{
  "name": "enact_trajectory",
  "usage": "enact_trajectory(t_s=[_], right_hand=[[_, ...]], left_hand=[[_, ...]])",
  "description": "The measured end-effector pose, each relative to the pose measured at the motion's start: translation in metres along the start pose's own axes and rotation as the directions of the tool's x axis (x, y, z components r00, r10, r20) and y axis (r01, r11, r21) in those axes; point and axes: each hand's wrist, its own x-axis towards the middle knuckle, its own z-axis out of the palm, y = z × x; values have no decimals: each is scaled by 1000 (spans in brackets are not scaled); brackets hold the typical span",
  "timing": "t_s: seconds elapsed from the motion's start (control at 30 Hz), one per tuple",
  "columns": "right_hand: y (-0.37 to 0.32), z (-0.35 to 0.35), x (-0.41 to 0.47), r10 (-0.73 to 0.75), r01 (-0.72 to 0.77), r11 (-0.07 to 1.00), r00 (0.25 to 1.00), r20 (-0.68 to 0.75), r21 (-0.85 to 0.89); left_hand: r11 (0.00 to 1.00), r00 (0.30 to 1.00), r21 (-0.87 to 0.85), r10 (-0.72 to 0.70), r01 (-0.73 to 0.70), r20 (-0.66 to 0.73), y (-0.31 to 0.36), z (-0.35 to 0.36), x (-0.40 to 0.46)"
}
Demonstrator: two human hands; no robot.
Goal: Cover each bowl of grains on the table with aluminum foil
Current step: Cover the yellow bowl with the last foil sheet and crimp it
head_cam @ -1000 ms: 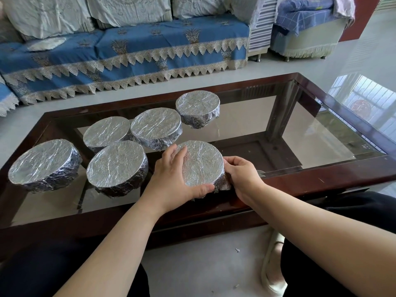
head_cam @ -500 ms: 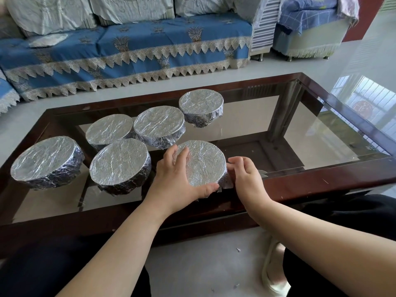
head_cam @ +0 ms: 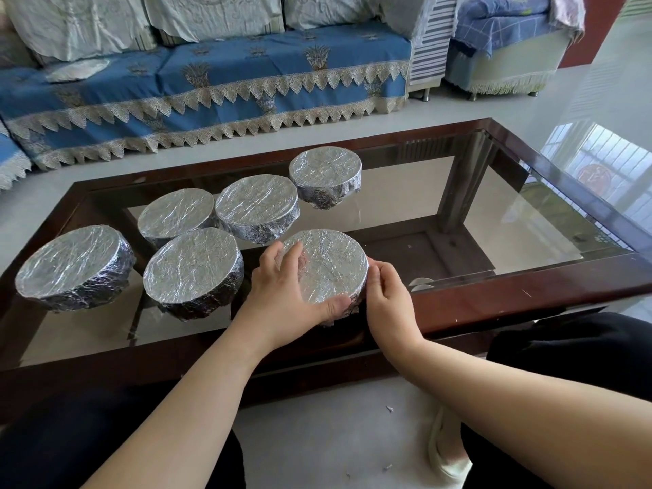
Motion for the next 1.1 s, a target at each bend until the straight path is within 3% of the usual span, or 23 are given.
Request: enact_trajectory(t_s=[0.2, 0.5, 0.77, 1.1], right_hand=[[2, -6, 24, 50, -50, 999, 998, 28, 2], [-5, -23, 45, 109, -103, 994, 976, 189, -42], [-3, -23, 49, 110, -105, 994, 977, 184, -37], [-2, -28, 61, 189, -197, 980, 962, 198, 20]], left_hand=[[1000, 1000, 2, 12, -12, -12, -4, -8, -6], [980, 999, 196, -34, 37, -17, -1, -7, -6], [1000, 994, 13, 11, -12, 111, -5, -4, 2], [996, 998, -72, 60, -58, 21, -2, 10, 2]])
